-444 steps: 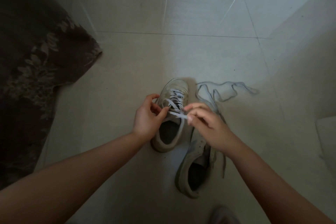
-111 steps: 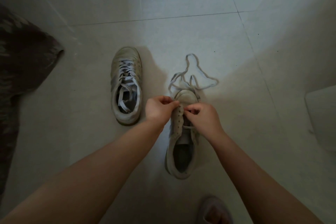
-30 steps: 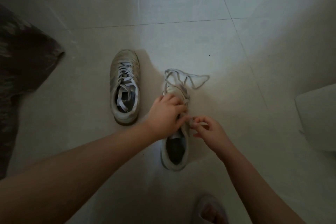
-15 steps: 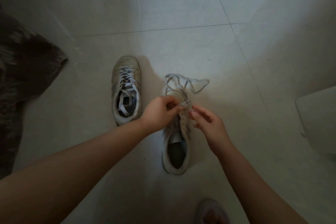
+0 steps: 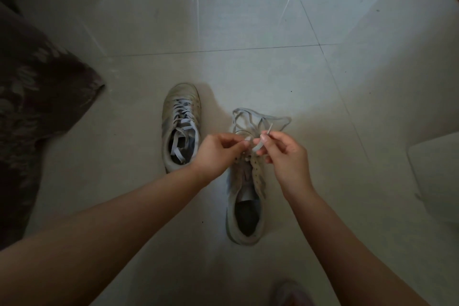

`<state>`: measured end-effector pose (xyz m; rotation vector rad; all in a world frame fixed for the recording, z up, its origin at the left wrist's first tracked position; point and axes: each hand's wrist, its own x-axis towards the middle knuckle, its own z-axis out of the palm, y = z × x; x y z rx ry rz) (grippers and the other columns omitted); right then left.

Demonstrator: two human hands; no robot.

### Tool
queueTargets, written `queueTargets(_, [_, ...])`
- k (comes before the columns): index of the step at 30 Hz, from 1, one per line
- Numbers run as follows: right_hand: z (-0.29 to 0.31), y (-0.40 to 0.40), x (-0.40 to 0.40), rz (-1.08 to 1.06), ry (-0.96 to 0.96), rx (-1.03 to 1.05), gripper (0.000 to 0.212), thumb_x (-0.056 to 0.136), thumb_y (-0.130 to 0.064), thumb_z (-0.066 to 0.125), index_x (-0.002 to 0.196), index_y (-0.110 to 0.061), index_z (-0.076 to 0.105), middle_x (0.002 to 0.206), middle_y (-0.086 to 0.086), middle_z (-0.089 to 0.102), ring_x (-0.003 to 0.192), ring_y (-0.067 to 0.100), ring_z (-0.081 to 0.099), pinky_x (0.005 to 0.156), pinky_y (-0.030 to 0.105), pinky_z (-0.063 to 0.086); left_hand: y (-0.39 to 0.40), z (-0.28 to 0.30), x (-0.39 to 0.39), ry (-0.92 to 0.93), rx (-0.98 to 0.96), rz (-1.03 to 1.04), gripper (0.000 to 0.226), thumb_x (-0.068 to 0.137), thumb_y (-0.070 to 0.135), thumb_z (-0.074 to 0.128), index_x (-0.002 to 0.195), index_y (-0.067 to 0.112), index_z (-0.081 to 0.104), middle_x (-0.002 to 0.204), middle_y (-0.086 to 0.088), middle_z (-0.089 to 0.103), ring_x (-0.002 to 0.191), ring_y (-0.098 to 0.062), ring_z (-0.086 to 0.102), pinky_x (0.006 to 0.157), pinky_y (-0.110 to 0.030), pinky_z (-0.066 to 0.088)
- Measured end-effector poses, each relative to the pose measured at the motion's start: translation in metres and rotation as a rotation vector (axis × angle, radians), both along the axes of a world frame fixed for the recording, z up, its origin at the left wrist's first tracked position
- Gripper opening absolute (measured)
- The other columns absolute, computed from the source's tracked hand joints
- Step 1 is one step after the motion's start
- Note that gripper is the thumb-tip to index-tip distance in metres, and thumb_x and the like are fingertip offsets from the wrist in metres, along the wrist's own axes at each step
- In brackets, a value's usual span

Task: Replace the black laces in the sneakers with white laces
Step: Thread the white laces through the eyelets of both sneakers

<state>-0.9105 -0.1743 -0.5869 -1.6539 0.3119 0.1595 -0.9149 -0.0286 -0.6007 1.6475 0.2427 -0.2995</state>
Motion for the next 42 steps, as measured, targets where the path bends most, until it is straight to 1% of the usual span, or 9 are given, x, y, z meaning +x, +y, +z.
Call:
queueTargets(4, [-0.003, 0.000, -0.002, 0.080, -0.031, -0.116, 0.010, 0.089, -0.009, 0.063, 0.089, -0.019, 0.067, 0.076, 0.001, 0.069, 0.060, 0.001, 0.060, 0.059, 0.014, 0.047, 0.003, 0.000, -0.001, -0.029, 0.003, 0.046, 0.011, 0.088, 0.014, 0.064, 0.086, 0.008, 0.074, 0.083, -0.003, 0.073, 0.077, -0.004, 0.065, 0.074, -0.012, 0.049])
queueTargets(7, [-0.004, 0.006, -0.003, 0.131, -0.025, -0.165, 0.022, 0.089, -0.010, 0.063, 0.111, -0.011, 0.068, 0.097, -0.002, 0.071, 0.084, -0.001, 0.065, 0.078, 0.016, 0.052, 0.002, 0.002, -0.002, -0.081, 0.028, -0.008, 0.010, 0.088, 0.010, 0.064, 0.085, 0.009, 0.073, 0.080, 0.000, 0.071, 0.072, 0.003, 0.063, 0.073, -0.010, 0.047])
queueTargets(9, [-0.001, 0.009, -0.002, 0.126, -0.051, -0.203, 0.025, 0.089, -0.014, 0.064, 0.113, -0.010, 0.069, 0.098, -0.005, 0.070, 0.090, -0.003, 0.065, 0.084, 0.015, 0.050, 0.001, 0.000, -0.002, -0.097, 0.080, -0.009, 0.009, 0.087, 0.012, 0.065, 0.086, 0.010, 0.074, 0.081, 0.000, 0.072, 0.073, 0.000, 0.063, 0.073, -0.015, 0.049])
queueTargets(16, [0.007, 0.018, 0.006, 0.106, 0.030, -0.140, 0.011, 0.086, -0.016, 0.068, 0.090, -0.026, 0.072, 0.069, -0.021, 0.068, 0.074, -0.009, 0.064, 0.067, 0.005, 0.045, 0.000, 0.002, -0.004, -0.122, 0.175, -0.027, 0.011, 0.088, 0.018, 0.065, 0.094, 0.015, 0.074, 0.087, -0.001, 0.074, 0.076, -0.004, 0.065, 0.070, -0.020, 0.051])
queueTargets(21, [0.012, 0.019, 0.009, 0.033, 0.167, -0.054, 0.003, 0.083, -0.020, 0.072, 0.086, -0.021, 0.072, 0.079, -0.010, 0.071, 0.073, -0.003, 0.065, 0.064, 0.011, 0.047, -0.008, -0.016, -0.021, -0.126, 0.575, -0.078, 0.046, 0.081, 0.041, 0.069, 0.123, 0.024, 0.059, 0.119, -0.001, 0.056, 0.113, -0.017, 0.046, 0.094, -0.027, 0.039])
queueTargets(26, [0.020, 0.019, 0.007, 0.051, 0.287, 0.153, 0.007, 0.084, -0.016, 0.069, 0.080, -0.014, 0.075, 0.086, 0.007, 0.074, 0.085, 0.018, 0.070, 0.077, 0.026, 0.054, -0.015, -0.038, -0.035, -0.038, 0.531, -0.089, 0.062, 0.078, 0.032, 0.072, 0.134, 0.021, 0.048, 0.135, -0.002, 0.039, 0.124, -0.022, 0.043, 0.104, -0.031, 0.039])
queueTargets(33, [0.065, 0.016, 0.012, 0.039, 0.210, 0.491, 0.017, 0.091, -0.007, 0.052, 0.084, -0.009, 0.067, 0.071, -0.003, 0.069, 0.071, 0.005, 0.066, 0.071, 0.016, 0.053, -0.013, -0.032, -0.026, -0.027, 0.589, -0.087, 0.079, 0.087, 0.036, 0.060, 0.146, 0.049, 0.007, 0.131, -0.005, 0.050, 0.106, -0.027, 0.060, 0.082, -0.035, 0.051])
queueTargets(38, [0.071, 0.015, 0.005, 0.039, 0.196, 0.428, 0.019, 0.091, -0.004, 0.052, 0.083, -0.010, 0.068, 0.080, -0.002, 0.073, 0.089, 0.013, 0.069, 0.092, 0.028, 0.050, -0.003, -0.033, -0.017, 0.136, 0.654, -0.090, 0.083, 0.085, 0.041, 0.058, 0.148, 0.036, 0.005, 0.127, -0.012, 0.054, 0.109, -0.030, 0.057, 0.085, -0.037, 0.049])
queueTargets(42, [0.068, 0.008, 0.001, 0.027, 0.232, 0.420, 0.021, 0.093, -0.008, 0.050, 0.083, -0.012, 0.068, 0.084, 0.004, 0.074, 0.096, 0.020, 0.069, 0.091, 0.030, 0.050, 0.004, -0.031, -0.022, 0.224, 0.705, -0.300, 0.089, 0.082, 0.040, 0.061, 0.148, 0.030, 0.003, 0.120, -0.011, 0.057, 0.105, -0.028, 0.059, 0.082, -0.038, 0.052])
